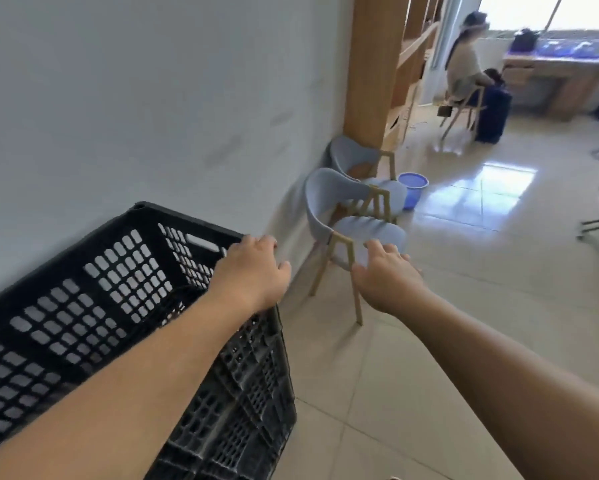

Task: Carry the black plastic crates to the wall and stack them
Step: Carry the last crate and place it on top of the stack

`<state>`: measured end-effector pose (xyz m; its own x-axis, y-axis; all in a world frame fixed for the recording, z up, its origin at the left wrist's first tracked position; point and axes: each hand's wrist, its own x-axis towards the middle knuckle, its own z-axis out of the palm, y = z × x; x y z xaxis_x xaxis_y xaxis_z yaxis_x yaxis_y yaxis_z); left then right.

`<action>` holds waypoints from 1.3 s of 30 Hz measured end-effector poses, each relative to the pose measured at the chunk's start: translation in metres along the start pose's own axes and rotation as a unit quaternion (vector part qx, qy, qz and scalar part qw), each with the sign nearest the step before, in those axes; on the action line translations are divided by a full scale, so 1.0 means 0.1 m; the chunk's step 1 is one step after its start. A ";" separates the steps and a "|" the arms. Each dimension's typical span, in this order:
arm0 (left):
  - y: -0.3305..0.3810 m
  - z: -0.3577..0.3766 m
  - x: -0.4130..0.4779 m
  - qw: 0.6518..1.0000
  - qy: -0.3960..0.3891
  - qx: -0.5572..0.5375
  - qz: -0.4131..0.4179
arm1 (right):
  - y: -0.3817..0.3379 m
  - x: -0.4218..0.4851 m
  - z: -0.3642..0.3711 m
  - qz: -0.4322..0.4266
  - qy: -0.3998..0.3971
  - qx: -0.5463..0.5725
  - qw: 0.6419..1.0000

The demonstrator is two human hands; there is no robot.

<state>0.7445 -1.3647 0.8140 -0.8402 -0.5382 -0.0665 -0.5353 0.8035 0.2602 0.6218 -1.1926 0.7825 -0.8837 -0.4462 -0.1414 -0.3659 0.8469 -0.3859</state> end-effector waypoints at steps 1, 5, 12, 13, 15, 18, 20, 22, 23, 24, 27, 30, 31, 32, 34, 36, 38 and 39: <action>0.19 0.05 0.03 1.000 -0.007 0.003 0.023 | 0.19 -0.04 -0.06 0.024 0.008 0.004 1.000; 0.90 0.31 0.08 0.995 -0.027 0.008 0.096 | 0.86 -0.22 -0.29 0.094 0.038 0.014 0.995; 2.33 0.86 0.08 0.981 -0.068 0.021 0.183 | 2.19 -0.64 -0.75 0.181 0.091 0.028 0.979; 2.57 0.93 0.03 0.978 -0.073 0.024 0.196 | 2.40 -0.72 -0.83 0.194 0.099 0.029 0.975; 3.06 1.08 -0.09 0.970 -0.082 0.026 0.226 | 2.84 -0.87 -0.99 0.225 0.115 0.035 0.967; 3.76 1.34 -0.28 0.959 -0.096 0.018 0.266 | 3.48 -1.12 -1.22 0.271 0.125 0.045 0.953; 4.20 1.52 -0.42 0.951 -0.109 0.017 0.289 | 3.90 -1.30 -1.34 0.299 0.128 0.062 0.944; 4.62 1.70 -0.56 0.942 -0.124 0.018 0.312 | 4.29 -1.49 -1.44 0.323 0.135 0.076 0.934; 4.82 1.78 -0.62 0.936 -0.131 0.018 0.325 | 4.48 -1.58 -1.49 0.336 0.141 0.079 0.928; 5.02 1.86 -0.69 0.930 -0.138 0.020 0.339 | 4.65 -1.68 -1.53 0.350 0.147 0.082 0.921; 5.58 2.07 -0.89 0.911 -0.159 0.031 0.380 | 5.13 -1.93 -1.65 0.391 0.162 0.097 0.901; 6.08 2.28 -1.04 0.893 -0.177 0.026 0.412 | 5.56 -2.12 -1.75 0.429 0.176 0.110 0.879; 6.24 2.36 -1.08 0.887 -0.185 0.023 0.423 | 5.69 -2.16 -1.79 0.440 0.178 0.115 0.872; 6.40 2.43 -1.11 0.879 -0.195 0.023 0.435 | 5.82 -2.19 -1.81 0.452 0.180 0.117 0.866; 6.71 2.58 -1.14 0.862 -0.209 0.026 0.461 | 6.06 -2.22 -1.86 0.472 0.181 0.117 0.855; 7.01 2.73 -1.11 0.847 -0.217 0.028 0.485 | 6.31 -2.19 -1.90 0.492 0.183 0.113 0.844; 7.35 2.87 -1.02 0.835 -0.220 0.031 0.504 | 6.57 -2.12 -1.95 0.512 0.180 0.108 0.833; 7.51 2.93 -0.96 0.828 -0.220 0.034 0.514 | 6.70 -2.07 -1.98 0.521 0.178 0.105 0.828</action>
<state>0.3972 -0.6349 0.7332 -0.7974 0.5723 -0.1917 0.4919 0.8002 0.3431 0.5021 -0.4756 0.7335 -0.7310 0.6412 -0.2336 0.6758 0.6327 -0.3780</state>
